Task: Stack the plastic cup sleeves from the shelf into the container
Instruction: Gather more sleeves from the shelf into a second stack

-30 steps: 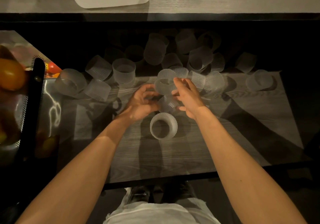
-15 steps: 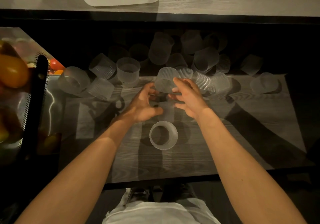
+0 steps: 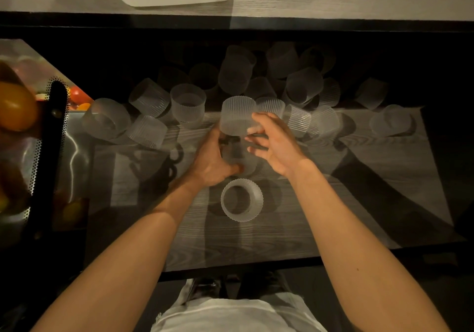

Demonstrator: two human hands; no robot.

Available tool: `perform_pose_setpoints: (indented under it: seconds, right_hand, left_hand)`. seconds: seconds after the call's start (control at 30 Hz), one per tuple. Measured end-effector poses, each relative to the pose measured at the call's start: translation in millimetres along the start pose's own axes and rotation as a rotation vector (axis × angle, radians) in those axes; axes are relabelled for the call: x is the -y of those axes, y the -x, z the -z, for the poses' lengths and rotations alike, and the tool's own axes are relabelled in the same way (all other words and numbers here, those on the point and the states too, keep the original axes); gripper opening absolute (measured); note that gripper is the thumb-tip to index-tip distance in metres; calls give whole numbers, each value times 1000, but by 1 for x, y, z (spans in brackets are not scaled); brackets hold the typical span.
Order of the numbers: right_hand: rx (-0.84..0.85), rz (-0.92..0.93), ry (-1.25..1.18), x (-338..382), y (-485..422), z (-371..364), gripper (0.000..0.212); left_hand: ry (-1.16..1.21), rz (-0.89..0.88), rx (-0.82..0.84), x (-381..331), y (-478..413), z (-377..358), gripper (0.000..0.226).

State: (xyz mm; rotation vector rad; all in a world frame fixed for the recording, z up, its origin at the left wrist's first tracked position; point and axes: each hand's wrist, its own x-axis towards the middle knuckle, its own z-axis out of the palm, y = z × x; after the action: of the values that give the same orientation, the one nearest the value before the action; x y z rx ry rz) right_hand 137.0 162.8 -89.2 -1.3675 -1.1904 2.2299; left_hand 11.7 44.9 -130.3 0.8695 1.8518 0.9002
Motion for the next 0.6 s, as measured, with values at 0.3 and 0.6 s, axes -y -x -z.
perform_pose_setpoints:
  seconds: [0.3, 0.6]
  right_hand:
    - [-53, 194, 436, -3, 8, 6, 42]
    - [-69, 261, 1031, -16, 2, -10, 76]
  left_hand:
    - [-137, 0, -105, 9, 1, 3, 128]
    - [-145, -62, -79, 14, 10, -5, 115]
